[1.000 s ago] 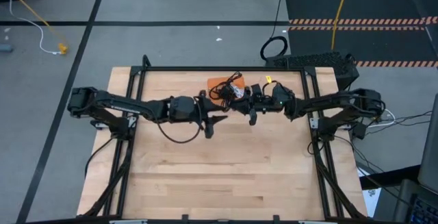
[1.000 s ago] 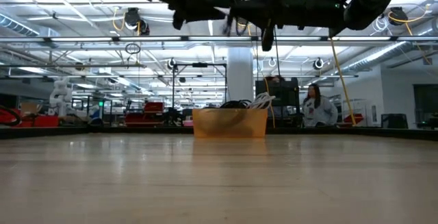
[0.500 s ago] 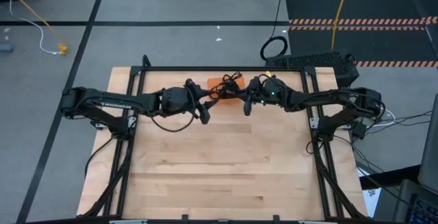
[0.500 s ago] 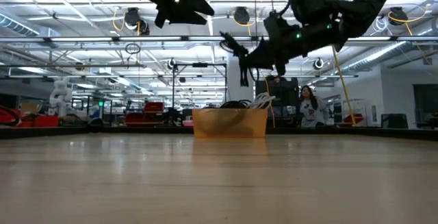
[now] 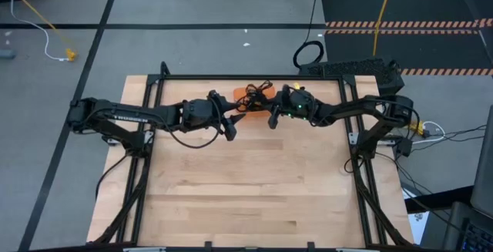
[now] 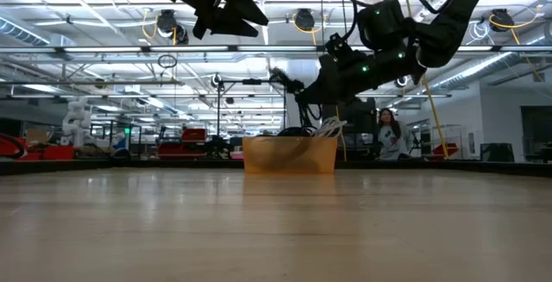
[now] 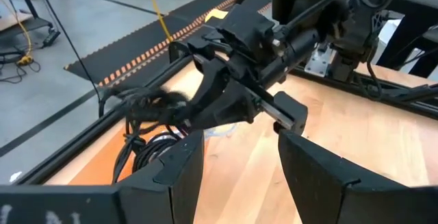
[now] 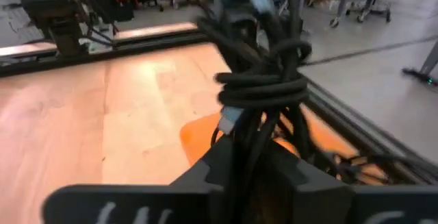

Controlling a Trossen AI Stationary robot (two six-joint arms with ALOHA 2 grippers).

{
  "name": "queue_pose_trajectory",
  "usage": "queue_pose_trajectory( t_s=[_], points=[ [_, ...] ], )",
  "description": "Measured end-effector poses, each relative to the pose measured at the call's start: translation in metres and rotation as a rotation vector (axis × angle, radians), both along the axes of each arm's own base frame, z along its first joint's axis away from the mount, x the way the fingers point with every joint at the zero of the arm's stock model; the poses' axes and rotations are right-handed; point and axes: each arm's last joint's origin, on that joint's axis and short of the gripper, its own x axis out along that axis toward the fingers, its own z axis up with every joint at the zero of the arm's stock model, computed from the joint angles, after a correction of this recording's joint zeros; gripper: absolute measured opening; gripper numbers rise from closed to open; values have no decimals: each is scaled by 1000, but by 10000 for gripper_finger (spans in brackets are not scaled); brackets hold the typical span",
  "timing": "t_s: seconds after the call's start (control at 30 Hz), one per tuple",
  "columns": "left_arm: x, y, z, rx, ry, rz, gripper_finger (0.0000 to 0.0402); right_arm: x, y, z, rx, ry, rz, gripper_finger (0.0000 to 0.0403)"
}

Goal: Pick and place USB-C Cables
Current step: Put the black charger cable into the orange bin

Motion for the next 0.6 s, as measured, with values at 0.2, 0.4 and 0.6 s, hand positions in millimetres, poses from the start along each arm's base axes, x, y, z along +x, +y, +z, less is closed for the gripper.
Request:
queue_pose_trajectory(
  t_s=[0.2,0.4,0.6],
  points=[
    [0,0,-1,-7,4,3,191,-1,-10,-6,-14,4,-28,94],
    [0,0,-1,-10,6,4,191,-4,-19,-14,3,30,-72,137],
    [-2,0,-5,-26,44,9,191,-11,-20,7,70,-58,-115,173]
  ],
)
